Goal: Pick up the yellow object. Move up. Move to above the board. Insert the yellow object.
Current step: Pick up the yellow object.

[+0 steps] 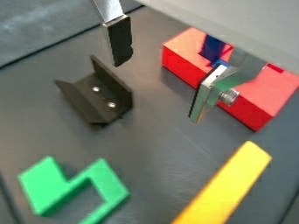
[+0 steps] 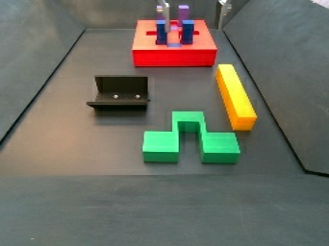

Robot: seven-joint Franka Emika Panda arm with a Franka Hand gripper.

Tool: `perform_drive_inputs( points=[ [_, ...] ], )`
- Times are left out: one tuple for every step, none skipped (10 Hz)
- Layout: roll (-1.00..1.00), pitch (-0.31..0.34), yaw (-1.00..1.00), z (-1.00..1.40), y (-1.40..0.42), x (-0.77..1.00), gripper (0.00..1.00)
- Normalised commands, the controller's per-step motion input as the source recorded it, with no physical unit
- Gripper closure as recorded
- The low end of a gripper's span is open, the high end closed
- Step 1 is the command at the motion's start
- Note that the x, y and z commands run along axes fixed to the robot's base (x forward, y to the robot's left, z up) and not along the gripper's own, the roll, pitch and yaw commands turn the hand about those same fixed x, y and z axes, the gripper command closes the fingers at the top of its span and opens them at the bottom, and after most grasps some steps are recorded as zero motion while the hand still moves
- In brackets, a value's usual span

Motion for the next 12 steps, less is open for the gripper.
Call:
perform_drive_inputs(
  points=[
    [0.23, -0.100, 0.02, -0.25, -0.42, -0.60, 0.00],
    [0.15, -0.090, 0.00, -0.23, -0.30, -0.55, 0.00],
    [0.06, -0.090, -0.12, -0.19, -0.05, -0.50, 0.00],
    [0.07, -0.021, -0.41, -0.09, 0.05, -0.21, 0.00],
    [0.02, -0.026, -0.43, -0.15, 0.11, -0.07, 0.00],
    [0.01, -0.037, -0.43, -0.22, 0.09, -0.07, 0.00],
    [0.04, -0.024, -0.39, -0.27, 0.11, -0.08, 0.00],
    [0.00, -0.034, -0.25, -0.43, 0.12, -0.26, 0.00],
    [0.00, -0.066, -0.19, -0.64, 0.08, -0.34, 0.00],
    [-0.02, -0.066, -0.18, -0.57, 0.10, -0.42, 0.00],
    [-0.09, -0.057, -0.20, -0.43, 0.17, -0.46, 0.00],
    [-0.11, -0.059, -0.19, -0.41, 0.18, -0.43, 0.00]
  ],
)
